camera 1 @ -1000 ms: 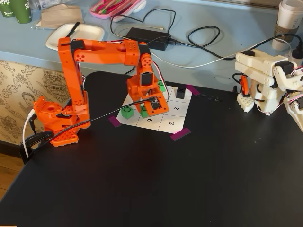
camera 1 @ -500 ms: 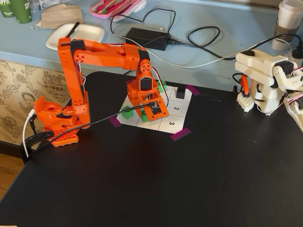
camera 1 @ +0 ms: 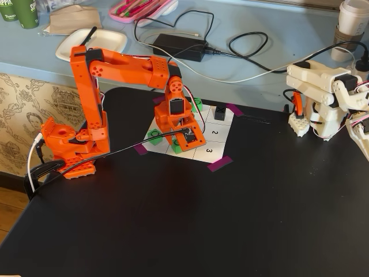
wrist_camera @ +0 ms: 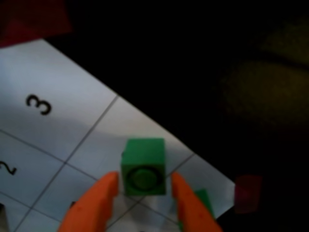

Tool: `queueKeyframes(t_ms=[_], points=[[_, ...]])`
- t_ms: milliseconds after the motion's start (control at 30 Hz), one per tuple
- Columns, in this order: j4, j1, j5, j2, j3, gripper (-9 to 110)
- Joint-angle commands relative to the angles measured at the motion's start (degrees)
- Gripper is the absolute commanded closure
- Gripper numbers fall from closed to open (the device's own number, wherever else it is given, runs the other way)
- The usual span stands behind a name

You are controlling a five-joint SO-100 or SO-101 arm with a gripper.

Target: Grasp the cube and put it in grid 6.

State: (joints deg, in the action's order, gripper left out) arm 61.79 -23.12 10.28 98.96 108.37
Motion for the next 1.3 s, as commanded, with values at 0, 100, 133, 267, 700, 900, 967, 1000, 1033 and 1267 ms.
queueKeyframes(t_ms=[0,100,133,267,700,900,967,1000,1033,1267], points=[[-0.6,0.6,1.0,1.2,-0.3,83],[0.0,0.7,1.0,1.5,-0.7,83],[0.4,0.9,0.7,1.8,-1.1,82],[6.1,2.6,-0.4,2.5,-7.8,82],[12.5,18.5,6.0,24.7,-8.3,86],[2.6,23.9,13.3,40.5,13.1,86],[0.3,24.8,13.7,44.2,19.8,86],[-1.1,25.3,13.7,46.0,22.9,86],[-2.7,25.9,13.8,47.6,26.1,87],[-11.3,30.0,11.4,57.1,43.8,101]])
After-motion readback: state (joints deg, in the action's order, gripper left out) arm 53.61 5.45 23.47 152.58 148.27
